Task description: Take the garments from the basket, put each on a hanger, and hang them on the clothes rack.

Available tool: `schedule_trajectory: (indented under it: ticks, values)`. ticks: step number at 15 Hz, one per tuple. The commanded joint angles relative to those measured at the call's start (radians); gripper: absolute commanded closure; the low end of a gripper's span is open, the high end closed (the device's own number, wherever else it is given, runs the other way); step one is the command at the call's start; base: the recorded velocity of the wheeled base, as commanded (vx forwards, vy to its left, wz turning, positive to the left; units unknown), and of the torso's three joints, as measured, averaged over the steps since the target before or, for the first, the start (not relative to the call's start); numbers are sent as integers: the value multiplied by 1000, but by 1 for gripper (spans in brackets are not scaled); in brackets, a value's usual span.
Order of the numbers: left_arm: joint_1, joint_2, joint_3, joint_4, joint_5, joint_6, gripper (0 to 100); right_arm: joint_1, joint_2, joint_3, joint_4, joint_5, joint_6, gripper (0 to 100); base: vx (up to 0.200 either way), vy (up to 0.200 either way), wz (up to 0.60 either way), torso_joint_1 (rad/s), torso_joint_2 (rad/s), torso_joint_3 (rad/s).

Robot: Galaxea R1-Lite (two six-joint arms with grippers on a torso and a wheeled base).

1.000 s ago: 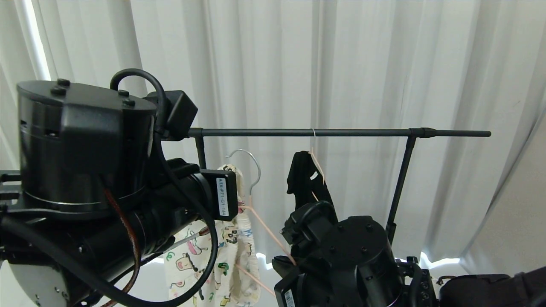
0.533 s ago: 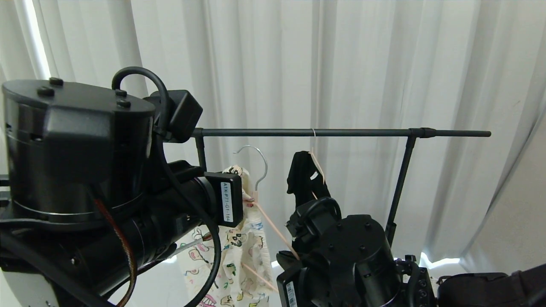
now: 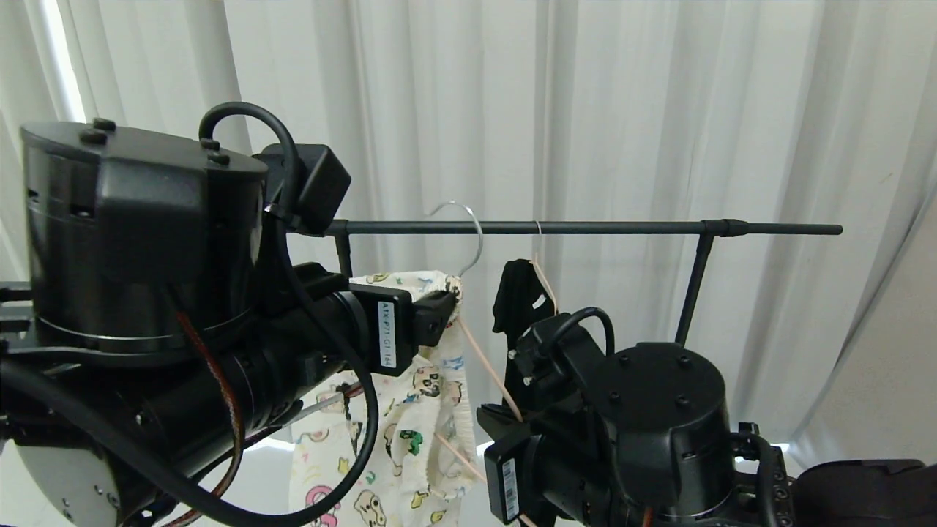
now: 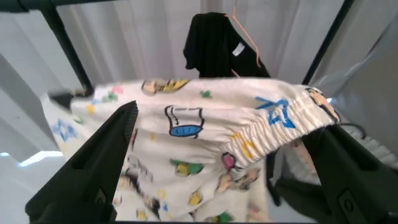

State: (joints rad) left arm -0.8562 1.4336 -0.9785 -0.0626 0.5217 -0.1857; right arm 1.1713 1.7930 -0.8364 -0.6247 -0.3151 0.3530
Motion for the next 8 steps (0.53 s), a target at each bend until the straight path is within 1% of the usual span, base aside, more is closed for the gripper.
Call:
schedule_trajectory:
  ticks: [1,2,4,8]
  values:
    - [2,1,14,1,0,34,0,-1,-9,0,-17,-10,-8,100,0,0,0,0,0,0]
    - [3,1,15,1,1,58,0,-2,-10,0,-17,-19,-16,100,0,0,0,0,0,0]
    - [16,2,1,-2,1,68,0,-7,-15,0,-18,-38,-20,100,0,0,0,0,0,0]
    - [66,14,-97,-2,3,68,0,4,-26,2,-20,-47,-29,100,0,0,0,0,0,0]
